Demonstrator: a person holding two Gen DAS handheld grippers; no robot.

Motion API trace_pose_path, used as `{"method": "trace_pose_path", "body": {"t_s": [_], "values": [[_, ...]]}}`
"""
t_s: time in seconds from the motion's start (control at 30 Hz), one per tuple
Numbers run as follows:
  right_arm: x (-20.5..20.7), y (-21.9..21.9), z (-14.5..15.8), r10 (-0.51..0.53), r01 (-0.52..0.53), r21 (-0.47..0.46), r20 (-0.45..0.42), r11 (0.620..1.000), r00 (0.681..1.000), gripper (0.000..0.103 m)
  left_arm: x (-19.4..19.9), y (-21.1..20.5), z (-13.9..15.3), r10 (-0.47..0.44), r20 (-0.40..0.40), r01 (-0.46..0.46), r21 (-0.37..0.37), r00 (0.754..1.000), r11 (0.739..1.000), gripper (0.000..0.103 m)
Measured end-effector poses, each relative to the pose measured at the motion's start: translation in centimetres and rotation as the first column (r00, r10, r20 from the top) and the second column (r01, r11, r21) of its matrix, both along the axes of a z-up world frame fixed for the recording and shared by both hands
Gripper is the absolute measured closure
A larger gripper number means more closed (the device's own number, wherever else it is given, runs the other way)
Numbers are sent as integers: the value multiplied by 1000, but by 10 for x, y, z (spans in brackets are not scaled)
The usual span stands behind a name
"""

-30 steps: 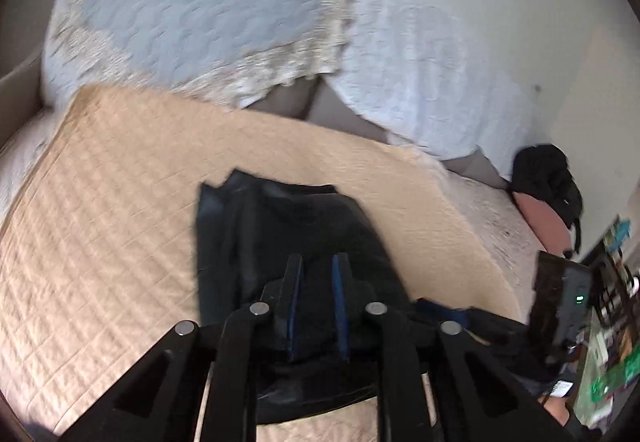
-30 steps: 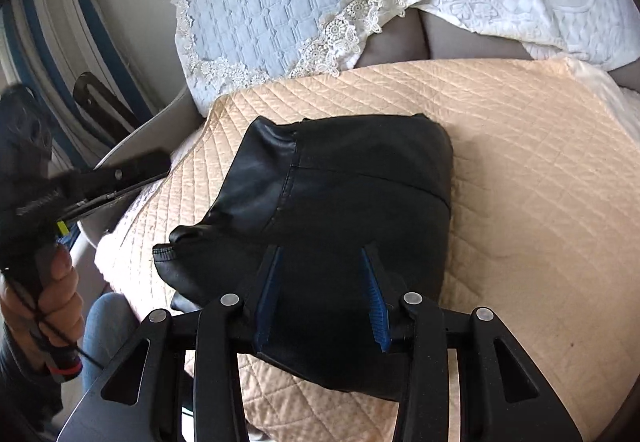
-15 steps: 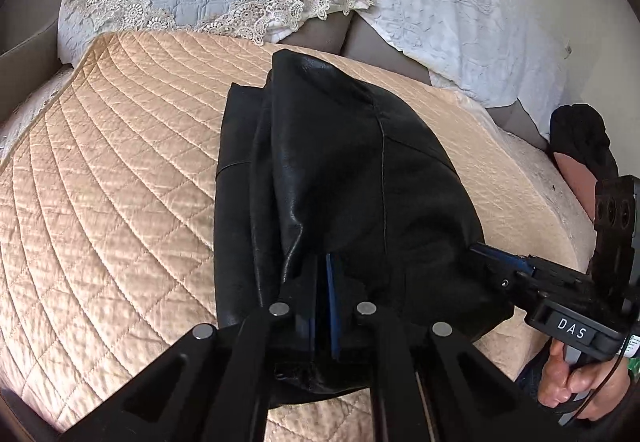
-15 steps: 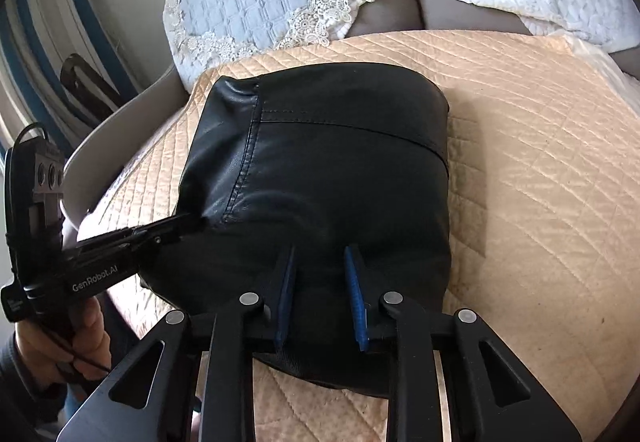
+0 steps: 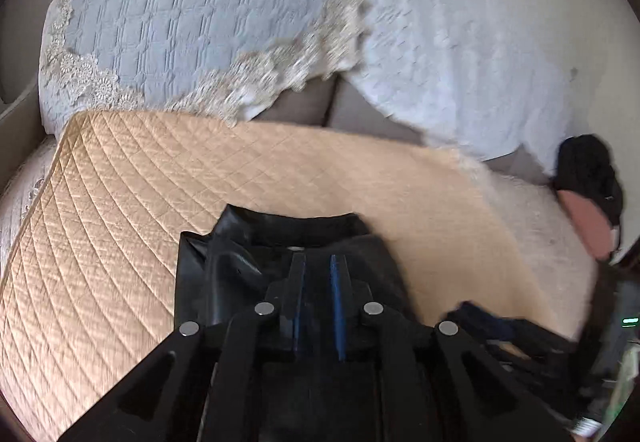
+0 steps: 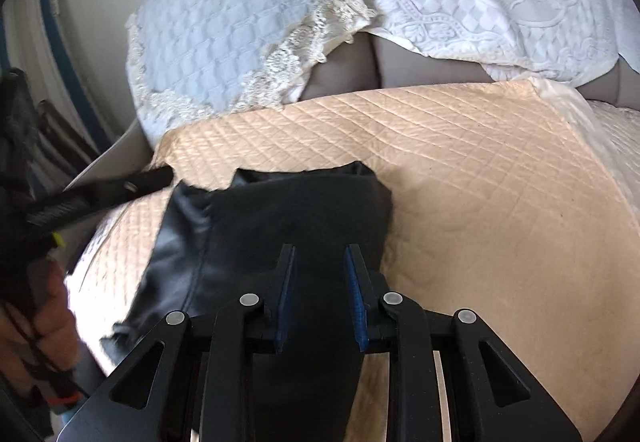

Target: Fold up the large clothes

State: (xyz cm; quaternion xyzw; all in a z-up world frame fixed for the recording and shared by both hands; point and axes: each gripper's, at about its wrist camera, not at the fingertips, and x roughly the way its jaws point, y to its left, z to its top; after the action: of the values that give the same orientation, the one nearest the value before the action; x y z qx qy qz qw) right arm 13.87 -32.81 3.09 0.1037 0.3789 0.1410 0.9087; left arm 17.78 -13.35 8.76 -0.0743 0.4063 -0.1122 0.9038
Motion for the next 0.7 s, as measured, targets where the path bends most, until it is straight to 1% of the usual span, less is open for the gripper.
{"method": "trace_pose_path", "body": {"t_s": [0.1, 0.13, 0.17, 0.2, 0.23, 0.27, 0.37, 0.43, 0.5, 0.6, 0.7], "values": [[17, 5, -9, 9, -9, 1, -17, 1000, 1000, 77, 19, 18, -42, 52, -58, -49, 53, 997, 997, 91], [23, 11, -14, 16, -16, -4, -24, 1000, 1000, 77, 21, 28, -56, 55, -76, -52, 45, 996, 998, 93], [26, 14, -18, 22, -22, -8, -31, 1000, 999, 77, 22, 35, -66, 61, -91, -59, 21, 994, 998, 94], [33, 19, -23, 30, -31, -12, -42, 999, 999, 77, 21, 42, -74, 63, -95, -64, -3, 993, 998, 96], [38, 24, -27, 35, -36, -15, -49, 999, 998, 77, 19, 47, -79, 59, -81, -60, -22, 995, 998, 97], [43, 30, -32, 37, -39, -25, -54, 999, 998, 77, 16, 48, -82, 52, -62, -53, -22, 997, 998, 97], [50, 35, -45, 28, -31, -44, -69, 999, 997, 77, 15, 42, -87, 49, -48, -49, 7, 998, 999, 97], [52, 34, -52, 20, -22, -33, -83, 999, 996, 77, 19, 43, -92, 48, -62, -49, -4, 997, 999, 97], [51, 36, -56, 16, -20, -50, -81, 999, 997, 77, 22, 43, -95, 47, -70, -49, -23, 996, 999, 97], [48, 41, -60, 7, -12, -88, -59, 996, 998, 77, 24, 40, -97, 42, -68, -43, -5, 997, 999, 97], [49, 39, -63, 5, -10, -78, -61, 997, 998, 77, 25, 39, -98, 42, -71, -42, 1, 997, 999, 97]]}}
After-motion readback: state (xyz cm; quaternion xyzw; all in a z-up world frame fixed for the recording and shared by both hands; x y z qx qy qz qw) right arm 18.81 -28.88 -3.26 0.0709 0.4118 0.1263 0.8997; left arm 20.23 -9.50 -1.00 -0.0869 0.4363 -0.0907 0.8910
